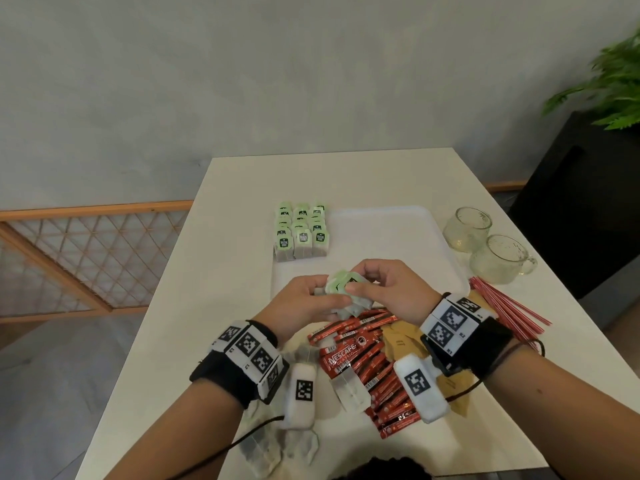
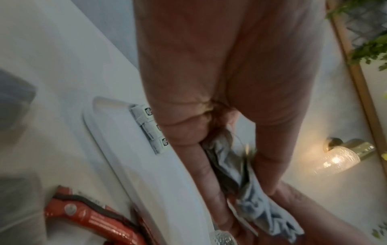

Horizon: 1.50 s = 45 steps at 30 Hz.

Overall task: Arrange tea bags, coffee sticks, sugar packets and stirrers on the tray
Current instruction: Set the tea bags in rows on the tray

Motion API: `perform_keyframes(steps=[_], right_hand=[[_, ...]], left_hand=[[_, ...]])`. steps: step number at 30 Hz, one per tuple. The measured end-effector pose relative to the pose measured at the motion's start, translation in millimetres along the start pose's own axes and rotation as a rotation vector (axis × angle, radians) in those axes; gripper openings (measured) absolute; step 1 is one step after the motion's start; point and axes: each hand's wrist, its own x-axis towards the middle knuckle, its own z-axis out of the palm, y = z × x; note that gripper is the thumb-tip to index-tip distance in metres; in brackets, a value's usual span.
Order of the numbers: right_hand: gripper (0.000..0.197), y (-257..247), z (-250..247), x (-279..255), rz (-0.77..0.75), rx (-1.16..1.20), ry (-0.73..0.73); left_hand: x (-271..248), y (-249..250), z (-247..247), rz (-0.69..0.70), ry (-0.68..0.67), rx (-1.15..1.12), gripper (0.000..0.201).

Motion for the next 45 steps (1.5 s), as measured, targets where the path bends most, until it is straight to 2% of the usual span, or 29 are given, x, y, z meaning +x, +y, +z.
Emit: perform_keyframes(steps=[3,6,13,16,19,21,25,28,32,35,37,39,45], right_hand=[[0.007,6,2,8,0.003,-0.125,0.153],[0.005,10,1,17,0.015,-0.238,0.212],[0.008,14,7,41,0.092,0.003,0.305],[0.014,13,10,53,0.129,0.047,0.267],[0.013,16,17,66,0.171,0.086,0.106],[0.012,17,24,74,0.195,0.059,0.01],[0.01,23,36,96,0.266,-0.077,-0.072],[0.008,27,40,116,0.327,-0.15,-0.065],[0.014,28,48,140,0.22,-0.393,-0.042],[0.019,24,59,155,0.159,-0.453,-0.065],[0.03,21,66,164,0.144,-0.487,-0.042],[0.032,18,69,173,0.144,-0.516,-0.005],[0.011,14,70,182,0.157,-0.533,0.032]], left_hand=[[6,-4,-1,-0.009,0.092,-0.067,0.024],[11,-5,-3,-0.019,0.187,-0.082,0.022],[20,-4,-17,-0.039,0.254,-0.195,0.025],[24,-2,-28,-0.035,0.324,-0.124,0.02],[28,0,-44,-0.011,0.466,0.016,0.016],[32,2,-61,0.003,0.561,0.09,0.017],[41,6,-94,-0.008,0.678,0.116,0.022],[46,9,-115,-0.009,0.72,0.098,0.02],[52,11,-133,-0.007,0.761,0.058,0.017],[54,12,-141,0.001,0.773,0.036,0.012],[54,11,-144,0.003,0.777,0.026,0.012],[54,9,-146,-0.006,0.772,0.001,0.014],[49,4,-145,-0.02,0.739,-0.056,0.013]])
